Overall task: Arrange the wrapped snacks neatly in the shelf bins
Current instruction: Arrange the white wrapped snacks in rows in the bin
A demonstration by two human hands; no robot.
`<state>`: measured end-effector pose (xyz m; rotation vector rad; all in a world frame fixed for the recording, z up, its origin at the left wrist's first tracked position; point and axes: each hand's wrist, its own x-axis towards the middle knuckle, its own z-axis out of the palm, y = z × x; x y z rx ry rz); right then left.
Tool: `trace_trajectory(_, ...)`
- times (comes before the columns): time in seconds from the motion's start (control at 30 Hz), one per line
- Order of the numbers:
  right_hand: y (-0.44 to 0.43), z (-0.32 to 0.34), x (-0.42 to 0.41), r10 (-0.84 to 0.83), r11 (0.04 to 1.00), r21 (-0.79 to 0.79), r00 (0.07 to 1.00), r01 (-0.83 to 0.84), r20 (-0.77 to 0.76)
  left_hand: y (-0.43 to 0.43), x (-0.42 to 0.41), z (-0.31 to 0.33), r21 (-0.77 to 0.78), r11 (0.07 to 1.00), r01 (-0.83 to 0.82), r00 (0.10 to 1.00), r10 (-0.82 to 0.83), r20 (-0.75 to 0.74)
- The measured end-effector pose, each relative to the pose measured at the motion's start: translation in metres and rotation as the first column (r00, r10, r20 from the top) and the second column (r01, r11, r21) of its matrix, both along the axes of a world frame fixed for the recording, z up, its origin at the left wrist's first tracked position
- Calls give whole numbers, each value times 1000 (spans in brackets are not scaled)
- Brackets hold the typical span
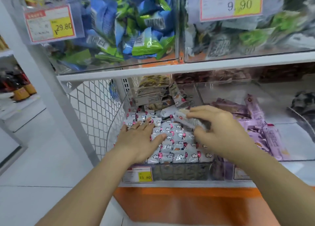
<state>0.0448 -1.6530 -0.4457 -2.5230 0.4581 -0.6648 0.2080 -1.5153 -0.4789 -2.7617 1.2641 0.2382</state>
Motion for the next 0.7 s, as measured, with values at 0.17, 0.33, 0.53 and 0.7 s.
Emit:
trace_trajectory(0.17,-38,4,-18,-183,852,521,964,58,192,-14,-15,13,-215,963,163,983,-142,113)
trace_trajectory(0.33,-59,0,-19,-399,706,707,847,40,351,-45,-16,17,-318,896,309,951,-291,102)
trace_trajectory(0.53,-71,-4,-25,-438,625,780,828,0,351,-79,6,29,-377,913,153,974,-76,211)
trace_trajectory(0.7,-70,-5,-27,-419,640,768,844,14,334,-93,12,21,-322,940,112,975,-42,217)
